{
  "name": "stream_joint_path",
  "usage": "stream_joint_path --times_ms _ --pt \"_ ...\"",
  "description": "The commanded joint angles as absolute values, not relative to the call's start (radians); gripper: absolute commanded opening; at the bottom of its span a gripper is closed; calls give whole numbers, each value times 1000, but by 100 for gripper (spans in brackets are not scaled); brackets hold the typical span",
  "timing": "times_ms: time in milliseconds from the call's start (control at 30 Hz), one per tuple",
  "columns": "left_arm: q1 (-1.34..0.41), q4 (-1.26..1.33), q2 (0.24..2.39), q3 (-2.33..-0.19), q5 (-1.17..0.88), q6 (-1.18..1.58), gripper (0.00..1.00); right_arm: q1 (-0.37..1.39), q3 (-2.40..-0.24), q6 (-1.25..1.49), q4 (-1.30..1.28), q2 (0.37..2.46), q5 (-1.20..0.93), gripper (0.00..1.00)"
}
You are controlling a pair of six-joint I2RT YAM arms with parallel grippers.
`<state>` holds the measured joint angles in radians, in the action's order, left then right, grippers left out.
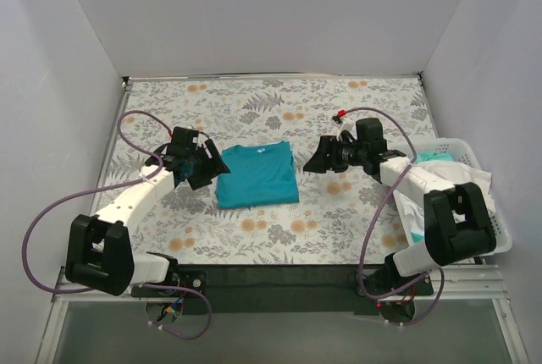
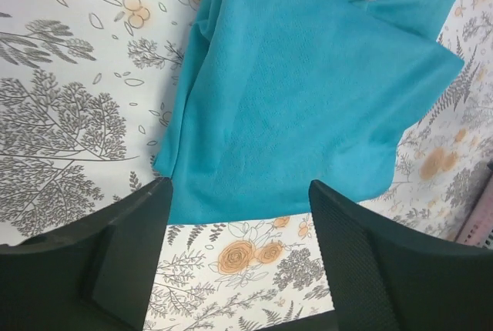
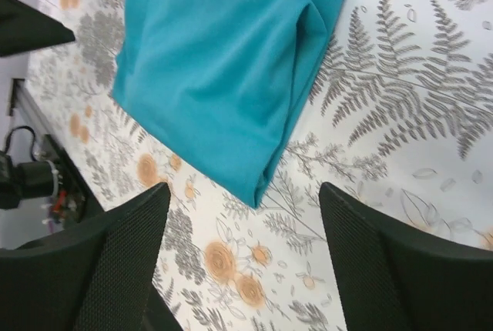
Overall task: Fold and stack the t-shirts
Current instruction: Neatly place the folded tshirt to the corner
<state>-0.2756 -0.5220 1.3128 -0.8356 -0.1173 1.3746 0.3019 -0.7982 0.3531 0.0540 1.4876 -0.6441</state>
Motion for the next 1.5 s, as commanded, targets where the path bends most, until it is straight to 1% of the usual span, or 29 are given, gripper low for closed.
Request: stream_joint_path --times_ms 0,33,67,133,233,300,400,700,833,900,1000,1033,1100,1133,1233,1367,1467 --pt "-270 -586 1282 -862 -14 1350 68 304 -835 249 -199 1367 -487 73" --pt "-271 -586 1288 -861 -12 1347 69 304 -834 229 -224 1344 -445 74" --pt "-272 -584 1298 -862 17 1342 70 304 -834 221 -248 1324 -425 78" --pt "-273 -568 1333 -859 23 1336 70 305 -833 200 -314 1269 -391 79" --pt "-284 -520 1374 -859 34 1324 61 304 -830 183 -366 1204 -338 80" --pt "-296 -496 1399 -867 38 1316 58 304 -824 175 -377 1166 -316 80" --pt "-317 -457 1448 -890 43 1304 54 304 -815 169 -390 1143 -308 80" --pt "-351 -443 1581 -913 107 1307 51 304 -822 164 -397 1137 -307 80" --pt "-360 -443 1609 -914 112 1310 47 304 -827 161 -396 1144 -308 80" --pt "-371 -440 1617 -914 112 1313 42 304 -827 163 -396 1150 -314 80" --pt "-383 -437 1626 -917 109 1315 34 304 -825 161 -396 1155 -318 80" --pt "-383 -436 1632 -920 112 1315 27 305 -825 160 -396 1155 -318 80" --pt "-383 -439 1640 -926 132 1315 22 304 -830 160 -397 1160 -321 80" --pt "-383 -440 1647 -931 144 1312 17 304 -830 158 -399 1160 -324 80" --pt "-353 -451 1673 -965 176 1266 12 304 -842 152 -410 1158 -325 80" --pt "-252 -456 1713 -1015 248 1183 8 302 -867 137 -437 1152 -324 80" --pt "-181 -456 1741 -1072 327 1111 2 304 -890 120 -466 1146 -319 80"
